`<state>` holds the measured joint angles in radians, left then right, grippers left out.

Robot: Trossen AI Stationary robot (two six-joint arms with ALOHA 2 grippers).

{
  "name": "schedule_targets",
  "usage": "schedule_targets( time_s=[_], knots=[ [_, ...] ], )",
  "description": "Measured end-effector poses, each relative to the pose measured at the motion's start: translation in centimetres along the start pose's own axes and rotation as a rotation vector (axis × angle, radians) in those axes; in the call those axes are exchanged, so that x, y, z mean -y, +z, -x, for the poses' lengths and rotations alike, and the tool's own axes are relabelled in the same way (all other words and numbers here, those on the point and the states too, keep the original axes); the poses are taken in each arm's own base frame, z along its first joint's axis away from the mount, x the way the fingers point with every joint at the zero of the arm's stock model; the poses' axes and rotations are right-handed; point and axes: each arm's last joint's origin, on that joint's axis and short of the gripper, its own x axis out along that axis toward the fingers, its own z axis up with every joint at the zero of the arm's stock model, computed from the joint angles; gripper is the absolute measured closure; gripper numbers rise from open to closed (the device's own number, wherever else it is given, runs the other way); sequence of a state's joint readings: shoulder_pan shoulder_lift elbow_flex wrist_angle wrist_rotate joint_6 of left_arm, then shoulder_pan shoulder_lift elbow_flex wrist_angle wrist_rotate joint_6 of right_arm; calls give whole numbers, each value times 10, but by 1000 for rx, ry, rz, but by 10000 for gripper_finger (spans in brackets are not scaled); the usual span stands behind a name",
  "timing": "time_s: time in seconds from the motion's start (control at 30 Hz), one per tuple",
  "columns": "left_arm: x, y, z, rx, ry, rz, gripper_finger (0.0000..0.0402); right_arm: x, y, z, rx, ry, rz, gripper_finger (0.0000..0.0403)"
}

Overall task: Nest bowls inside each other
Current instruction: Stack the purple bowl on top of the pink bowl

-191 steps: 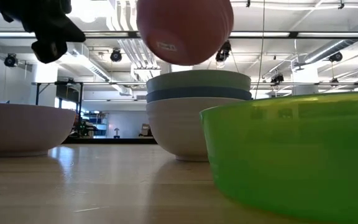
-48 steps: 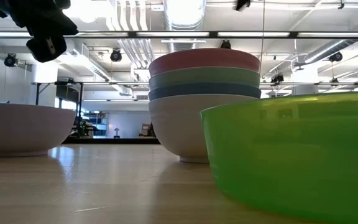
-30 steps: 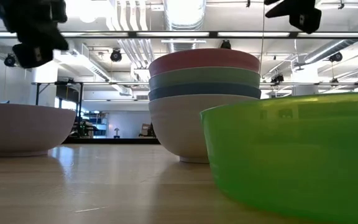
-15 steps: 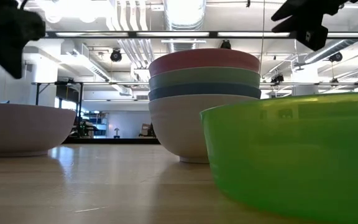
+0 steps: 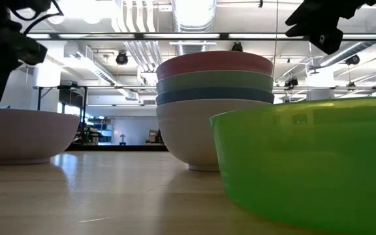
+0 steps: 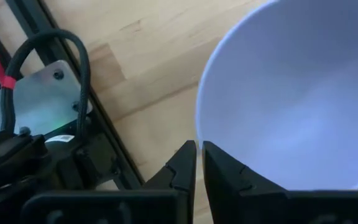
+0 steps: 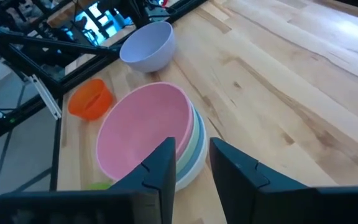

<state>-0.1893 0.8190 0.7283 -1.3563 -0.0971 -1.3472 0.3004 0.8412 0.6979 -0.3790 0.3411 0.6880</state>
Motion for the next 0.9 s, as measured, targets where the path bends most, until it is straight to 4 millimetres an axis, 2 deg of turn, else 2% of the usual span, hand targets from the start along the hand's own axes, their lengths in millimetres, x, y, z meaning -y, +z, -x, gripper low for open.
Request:
schedule_targets(
  time_s=[0.3, 0.5, 0.7, 0.9],
  knots=[
    [0, 6, -4, 52, -10, -67, 377, 0, 1, 2, 2, 12, -7, 308],
    [1, 10, -4, 137, -3, -115, 321, 0, 1, 2, 1, 19, -12, 313],
    [1, 18, -12, 124, 34, -85, 258, 0, 1, 2, 2, 19, -12, 319],
    [1, 32, -30, 28, -4, -96, 236, 0, 1, 2, 1, 19, -14, 317]
  ],
)
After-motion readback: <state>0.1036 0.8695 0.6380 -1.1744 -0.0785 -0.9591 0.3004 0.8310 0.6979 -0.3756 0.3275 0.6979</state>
